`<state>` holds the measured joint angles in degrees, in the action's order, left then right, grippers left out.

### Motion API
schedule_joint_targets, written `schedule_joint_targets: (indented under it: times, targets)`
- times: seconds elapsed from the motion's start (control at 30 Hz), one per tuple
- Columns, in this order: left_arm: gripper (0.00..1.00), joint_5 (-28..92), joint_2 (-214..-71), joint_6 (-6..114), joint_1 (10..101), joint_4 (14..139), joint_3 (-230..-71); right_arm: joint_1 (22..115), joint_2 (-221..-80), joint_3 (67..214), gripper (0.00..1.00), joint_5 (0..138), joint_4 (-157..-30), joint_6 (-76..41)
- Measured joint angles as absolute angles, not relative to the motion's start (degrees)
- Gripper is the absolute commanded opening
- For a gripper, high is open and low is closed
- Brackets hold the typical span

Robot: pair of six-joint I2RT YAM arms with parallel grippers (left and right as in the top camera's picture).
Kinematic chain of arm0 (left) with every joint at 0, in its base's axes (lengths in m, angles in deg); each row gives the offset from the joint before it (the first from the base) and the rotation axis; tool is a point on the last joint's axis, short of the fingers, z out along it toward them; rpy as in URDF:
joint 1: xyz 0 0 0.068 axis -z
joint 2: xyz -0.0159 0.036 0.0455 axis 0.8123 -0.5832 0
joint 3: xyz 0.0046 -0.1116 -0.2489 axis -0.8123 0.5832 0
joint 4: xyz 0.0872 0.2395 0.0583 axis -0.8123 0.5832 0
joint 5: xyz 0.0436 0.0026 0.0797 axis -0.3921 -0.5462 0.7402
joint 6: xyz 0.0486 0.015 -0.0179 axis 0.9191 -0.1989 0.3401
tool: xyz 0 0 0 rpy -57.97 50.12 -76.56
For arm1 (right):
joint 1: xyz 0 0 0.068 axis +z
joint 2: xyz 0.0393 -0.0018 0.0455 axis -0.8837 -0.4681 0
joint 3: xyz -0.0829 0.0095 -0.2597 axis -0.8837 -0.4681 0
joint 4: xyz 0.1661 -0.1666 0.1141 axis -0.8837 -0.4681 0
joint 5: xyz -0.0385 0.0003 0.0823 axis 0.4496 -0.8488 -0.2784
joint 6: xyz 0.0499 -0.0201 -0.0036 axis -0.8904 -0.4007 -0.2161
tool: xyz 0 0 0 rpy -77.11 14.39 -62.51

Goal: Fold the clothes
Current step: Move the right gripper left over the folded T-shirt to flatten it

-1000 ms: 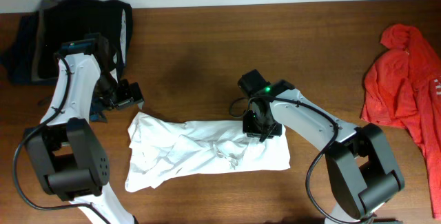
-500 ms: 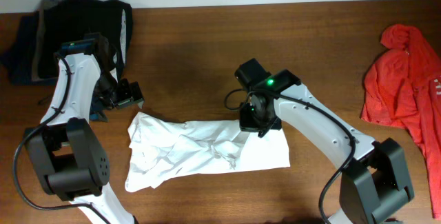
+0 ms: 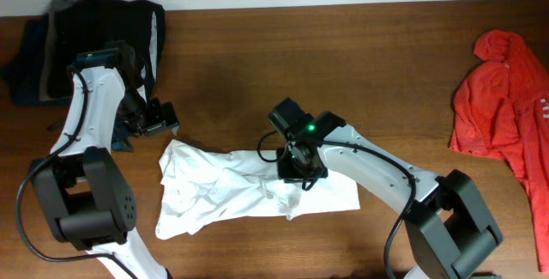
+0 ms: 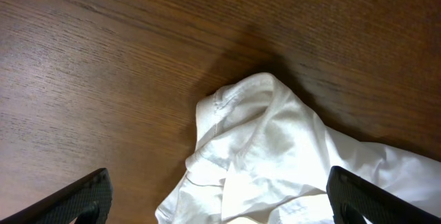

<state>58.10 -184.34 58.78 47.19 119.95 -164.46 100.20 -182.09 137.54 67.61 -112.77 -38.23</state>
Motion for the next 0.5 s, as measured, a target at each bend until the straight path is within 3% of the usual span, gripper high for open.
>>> schedule_joint_targets:
  times: [0.07,0.1,0.13,0.17,0.23,0.3,0.5]
  targets:
    - [0.99,58.1,-184.3,58.8,47.2,120.0,-164.5,99.7,-182.2,139.2,0.4,67.6,-121.3,-37.9]
    - [0.99,58.0,-184.3,58.8,47.2,120.1,-164.5,99.3,-182.1,140.8,0.49,67.7,-124.9,-37.5]
    - [0.99,58.1,-184.3,58.8,47.2,120.1,-164.5,98.4,-182.0,143.4,0.69,67.9,-128.1,-36.4]
    - [0.99,58.1,-184.3,58.8,47.2,120.0,-164.4,97.1,-181.7,147.5,0.71,68.0,-131.8,-34.6]
    - [0.99,58.1,-184.3,58.8,47.2,120.0,-164.4,95.7,-181.3,152.0,0.25,68.1,-133.9,-30.8]
    - [0.99,58.1,-184.3,58.8,47.2,120.0,-164.4,95.7,-181.3,150.7,0.06,68.1,-133.1,-28.5]
    - [0.99,58.1,-184.3,59.0,47.2,120.2,-164.3,95.7,-181.5,132.5,0.04,63.4,-115.4,-28.8]
